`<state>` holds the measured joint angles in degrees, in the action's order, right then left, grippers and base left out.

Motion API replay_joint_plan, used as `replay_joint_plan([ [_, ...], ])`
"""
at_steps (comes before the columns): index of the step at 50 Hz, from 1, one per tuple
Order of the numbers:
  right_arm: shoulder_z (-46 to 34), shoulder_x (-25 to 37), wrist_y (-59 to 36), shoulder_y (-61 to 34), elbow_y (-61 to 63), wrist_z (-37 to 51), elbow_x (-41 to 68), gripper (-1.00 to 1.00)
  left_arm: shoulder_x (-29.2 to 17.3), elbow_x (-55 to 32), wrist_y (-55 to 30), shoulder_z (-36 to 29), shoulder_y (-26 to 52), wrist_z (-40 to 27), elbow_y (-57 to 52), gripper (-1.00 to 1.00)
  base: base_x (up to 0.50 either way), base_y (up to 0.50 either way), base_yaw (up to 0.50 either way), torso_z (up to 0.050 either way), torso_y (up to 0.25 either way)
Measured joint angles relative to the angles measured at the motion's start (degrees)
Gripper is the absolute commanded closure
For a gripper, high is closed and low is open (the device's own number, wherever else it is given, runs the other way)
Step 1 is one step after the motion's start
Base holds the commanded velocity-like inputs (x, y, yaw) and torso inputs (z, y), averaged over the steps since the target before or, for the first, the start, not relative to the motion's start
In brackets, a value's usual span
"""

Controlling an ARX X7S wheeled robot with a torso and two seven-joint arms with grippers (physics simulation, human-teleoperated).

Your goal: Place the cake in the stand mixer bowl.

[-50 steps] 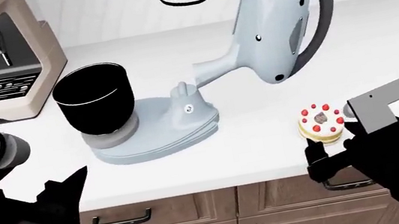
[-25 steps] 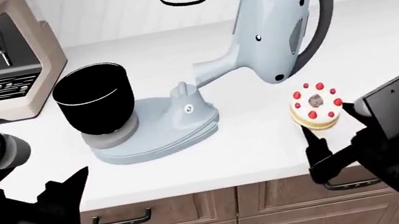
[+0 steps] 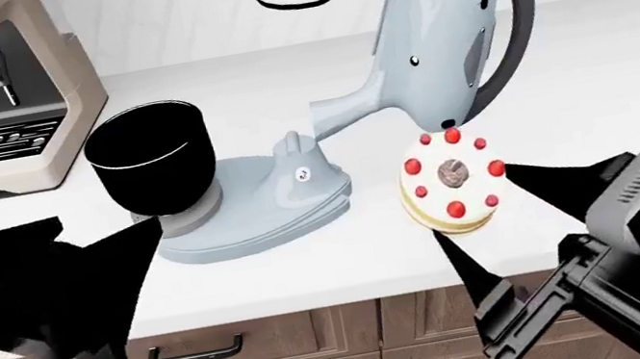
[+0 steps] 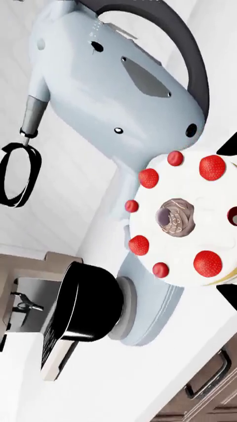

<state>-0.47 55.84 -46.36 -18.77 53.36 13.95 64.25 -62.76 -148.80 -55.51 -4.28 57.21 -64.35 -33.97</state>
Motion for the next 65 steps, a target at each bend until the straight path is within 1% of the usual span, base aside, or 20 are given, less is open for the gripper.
replay_joint_plan([
  [5,0.11,-0.08,0.74,-1.37,1.11,-0.23,1.18,1.0,1.04,-4.29,5.95,0.04,0.34,-0.12,0.22,-1.0,0.0,0.0,0.0,0.0,0.0],
  [14,-0.7,-1.23,2.37,-3.0,2.02,-1.72,0.58,1.0,4.89,-8.5,14.37,-0.67,0.97,0.73,2.68,-1.0,0.0,0.0,0.0,0.0,0.0],
  [20,-1.45,-2.39,3.75,-3.32,1.95,-3.12,-0.7,1.0,7.72,-9.99,17.46,-0.78,0.84,2.7,5.32,-1.0,0.0,0.0,0.0,0.0,0.0],
  [28,-2.93,-4.07,5.04,-4.28,1.4,-4.85,-2.15,1.0,11.0,-10.38,18.36,-2.46,1.88,4.57,8.33,-1.0,0.0,0.0,0.0,0.0,0.0],
  [33,-2.44,-4.75,6.75,-3.9,1.08,-5.95,-2.12,1.0,12.35,-10.18,18.63,-2.88,1.72,5.69,9.49,-1.0,0.0,0.0,0.0,0.0,0.0],
  [47,0.11,-7.54,12.56,-2.26,-1.68,-9.51,-0.88,1.0,14.24,-9.15,18.91,-3.22,0.56,7.72,10.63,-1.0,0.0,0.0,0.0,0.0,0.0],
  [57,-0.04,-8.5,13.71,-2.79,-2.43,-10.46,-0.15,1.0,15.51,-8.37,17.45,-5.04,1.07,8.47,11.74,-1.0,0.0,0.0,0.0,0.0,0.0],
  [65,-0.86,-9.22,13.98,-3.33,-3.07,-11.02,-0.39,1.0,17.4,-7.54,16.22,-7.22,2.06,9.05,12.88,-1.0,0.0,0.0,0.0,0.0,0.0],
])
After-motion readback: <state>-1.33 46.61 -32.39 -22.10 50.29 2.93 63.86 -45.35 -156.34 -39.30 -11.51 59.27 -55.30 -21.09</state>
